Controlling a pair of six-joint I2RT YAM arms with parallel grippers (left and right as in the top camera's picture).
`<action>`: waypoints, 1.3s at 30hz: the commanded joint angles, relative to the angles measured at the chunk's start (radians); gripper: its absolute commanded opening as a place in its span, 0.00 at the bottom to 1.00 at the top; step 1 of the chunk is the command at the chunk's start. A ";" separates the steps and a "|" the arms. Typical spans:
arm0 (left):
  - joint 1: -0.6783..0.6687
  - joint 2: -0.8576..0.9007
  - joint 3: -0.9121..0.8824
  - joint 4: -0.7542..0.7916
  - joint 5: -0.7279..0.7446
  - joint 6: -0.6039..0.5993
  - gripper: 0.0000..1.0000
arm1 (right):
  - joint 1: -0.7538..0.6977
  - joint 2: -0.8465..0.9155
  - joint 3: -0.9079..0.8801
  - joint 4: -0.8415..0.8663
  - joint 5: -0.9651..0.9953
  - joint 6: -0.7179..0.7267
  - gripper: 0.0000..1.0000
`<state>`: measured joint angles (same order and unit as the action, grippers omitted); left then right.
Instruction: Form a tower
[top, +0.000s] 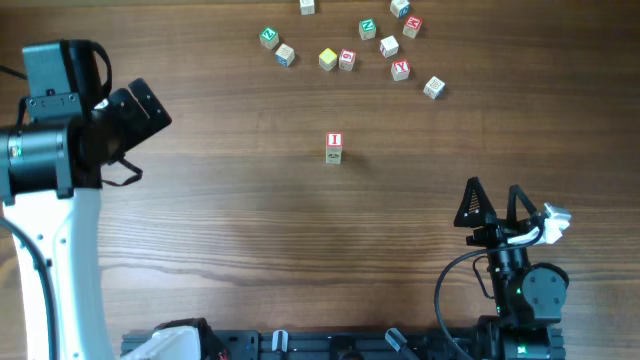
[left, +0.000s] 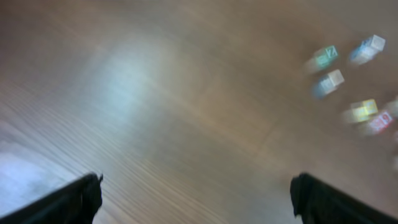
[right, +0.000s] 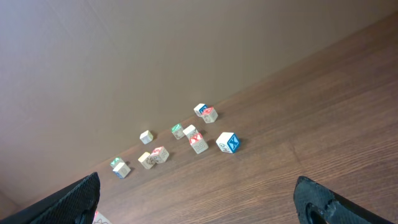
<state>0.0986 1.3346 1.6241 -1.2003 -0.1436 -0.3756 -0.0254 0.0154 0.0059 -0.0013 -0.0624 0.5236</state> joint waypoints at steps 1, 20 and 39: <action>-0.114 -0.226 -0.226 0.363 0.046 0.064 1.00 | -0.006 0.002 0.000 0.002 0.013 0.007 1.00; -0.113 -1.332 -1.618 1.122 0.179 0.236 1.00 | -0.006 0.002 0.000 0.002 0.013 0.007 1.00; -0.113 -1.332 -1.618 1.124 0.177 0.231 1.00 | -0.006 0.002 0.000 0.002 0.013 0.008 1.00</action>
<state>-0.0231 0.0147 0.0063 -0.0647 0.0284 -0.1646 -0.0254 0.0269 0.0063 -0.0013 -0.0589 0.5236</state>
